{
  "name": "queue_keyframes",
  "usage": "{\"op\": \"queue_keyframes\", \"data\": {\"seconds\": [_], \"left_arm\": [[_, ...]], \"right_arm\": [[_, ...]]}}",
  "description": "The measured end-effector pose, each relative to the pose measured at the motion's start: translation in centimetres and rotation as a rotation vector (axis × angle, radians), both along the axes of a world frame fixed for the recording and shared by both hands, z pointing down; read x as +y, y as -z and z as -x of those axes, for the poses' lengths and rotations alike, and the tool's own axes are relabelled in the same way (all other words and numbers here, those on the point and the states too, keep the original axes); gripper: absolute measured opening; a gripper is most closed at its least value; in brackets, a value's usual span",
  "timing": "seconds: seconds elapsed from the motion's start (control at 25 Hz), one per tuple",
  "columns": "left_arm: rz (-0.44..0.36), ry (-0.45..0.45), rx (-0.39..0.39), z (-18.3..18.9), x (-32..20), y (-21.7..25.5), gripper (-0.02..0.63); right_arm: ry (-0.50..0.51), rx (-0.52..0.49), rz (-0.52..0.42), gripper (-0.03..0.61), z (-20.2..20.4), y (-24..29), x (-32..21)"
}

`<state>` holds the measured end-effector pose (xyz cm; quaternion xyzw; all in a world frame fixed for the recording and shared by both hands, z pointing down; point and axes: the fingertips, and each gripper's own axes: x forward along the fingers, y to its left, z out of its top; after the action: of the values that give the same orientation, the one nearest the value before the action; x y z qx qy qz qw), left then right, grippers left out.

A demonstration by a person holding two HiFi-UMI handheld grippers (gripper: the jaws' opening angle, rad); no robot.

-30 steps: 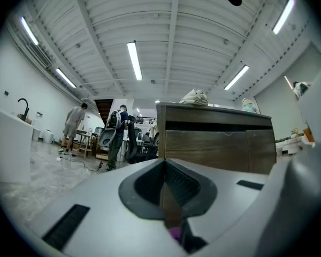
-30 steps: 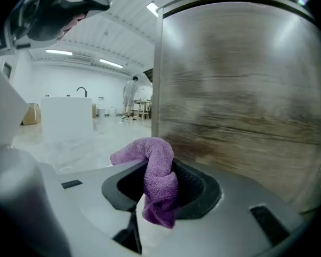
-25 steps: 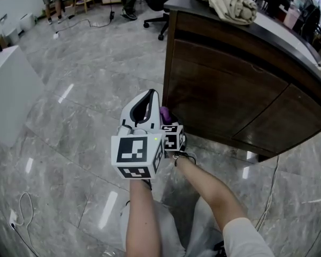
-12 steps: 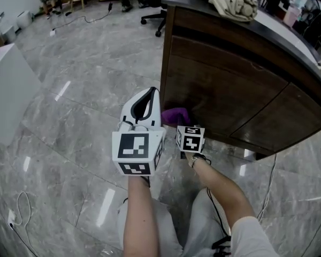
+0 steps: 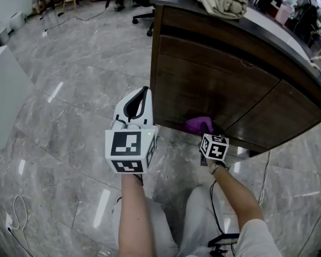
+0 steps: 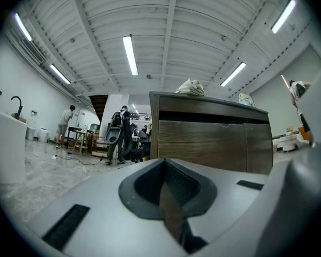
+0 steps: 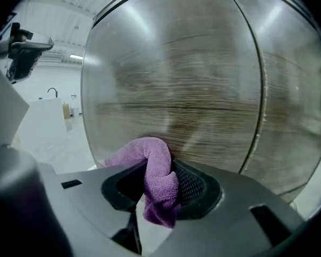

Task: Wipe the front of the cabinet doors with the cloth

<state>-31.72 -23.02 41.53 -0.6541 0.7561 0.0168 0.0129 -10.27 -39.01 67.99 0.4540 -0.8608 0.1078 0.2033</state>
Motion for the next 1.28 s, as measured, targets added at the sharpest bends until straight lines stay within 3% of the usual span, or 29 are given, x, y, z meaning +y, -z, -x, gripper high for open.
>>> {"op": "queue_keyframes", "data": {"seconds": [0.36, 0.6, 0.76, 1.0, 1.16, 1.28], "left_arm": [[-0.005, -0.001, 0.0, -0.3, -0.1, 0.2, 0.006], [-0.006, -0.002, -0.012, -0.4, 0.0, 0.4, 0.006], [-0.018, 0.012, 0.002, 0.1, 0.2, 0.6, 0.006], [-0.01, 0.016, -0.021, 0.0, 0.4, 0.9, 0.006], [-0.029, 0.032, -0.009, 0.3, 1.1, 1.5, 0.006], [-0.035, 0.03, -0.031, 0.1, 1.2, 1.8, 0.006]], "right_arm": [[-0.17, 0.076, -0.008, 0.141, -10.9, -0.5, -2.5], [-0.277, 0.043, 0.026, 0.138, -13.0, -1.2, -2.2], [-0.162, -0.01, 0.092, 0.138, -7.6, -1.8, 1.2], [0.076, -0.005, 0.133, 0.139, 6.1, -4.0, 7.0], [0.179, 0.027, 0.09, 0.138, 14.0, -4.6, 9.2], [0.196, 0.039, 0.064, 0.139, 17.6, -5.1, 9.1]]}}
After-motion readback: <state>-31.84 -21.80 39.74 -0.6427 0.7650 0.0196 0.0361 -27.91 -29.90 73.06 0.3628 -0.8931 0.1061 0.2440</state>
